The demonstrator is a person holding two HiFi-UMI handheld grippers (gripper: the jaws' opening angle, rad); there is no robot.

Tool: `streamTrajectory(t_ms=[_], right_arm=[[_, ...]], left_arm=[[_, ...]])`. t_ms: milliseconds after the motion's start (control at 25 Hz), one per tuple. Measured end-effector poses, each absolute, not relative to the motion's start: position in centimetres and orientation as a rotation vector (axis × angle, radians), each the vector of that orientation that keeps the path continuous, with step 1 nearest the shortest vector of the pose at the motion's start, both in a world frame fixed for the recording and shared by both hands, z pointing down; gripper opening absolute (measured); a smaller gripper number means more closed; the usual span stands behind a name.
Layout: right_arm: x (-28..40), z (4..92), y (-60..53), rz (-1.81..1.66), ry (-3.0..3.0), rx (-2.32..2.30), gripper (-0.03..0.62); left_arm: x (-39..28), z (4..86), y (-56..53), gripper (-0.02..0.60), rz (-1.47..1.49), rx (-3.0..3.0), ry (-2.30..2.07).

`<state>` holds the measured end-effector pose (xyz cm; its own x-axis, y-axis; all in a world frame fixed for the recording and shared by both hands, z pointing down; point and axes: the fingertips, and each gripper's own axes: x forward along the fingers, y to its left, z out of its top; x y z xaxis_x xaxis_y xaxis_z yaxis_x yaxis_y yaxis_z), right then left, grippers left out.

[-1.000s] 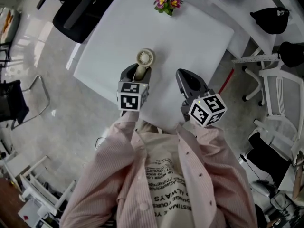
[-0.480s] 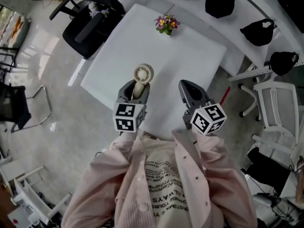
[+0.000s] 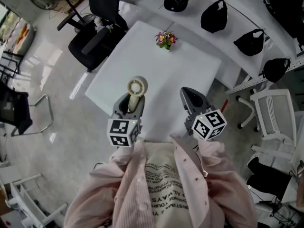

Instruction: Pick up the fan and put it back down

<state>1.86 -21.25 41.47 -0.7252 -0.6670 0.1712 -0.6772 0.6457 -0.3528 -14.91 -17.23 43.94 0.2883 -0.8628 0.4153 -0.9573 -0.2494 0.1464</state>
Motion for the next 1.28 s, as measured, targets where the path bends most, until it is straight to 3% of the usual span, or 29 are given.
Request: streamTrajectory(t_ms=[560,1280], right_arm=[[2.9,40.9,-19.6,0.620,-2.826,1.205,-0.002],[3.2,41.8,-19.4,0.610,-2.795,1.257,-0.002]], left_arm=[[-16.9,40.3,-14.7,0.181,0.231,2.196,-1.738],[-16.5,43.4,-16.1,0.183,0.325,2.192,-1.653]])
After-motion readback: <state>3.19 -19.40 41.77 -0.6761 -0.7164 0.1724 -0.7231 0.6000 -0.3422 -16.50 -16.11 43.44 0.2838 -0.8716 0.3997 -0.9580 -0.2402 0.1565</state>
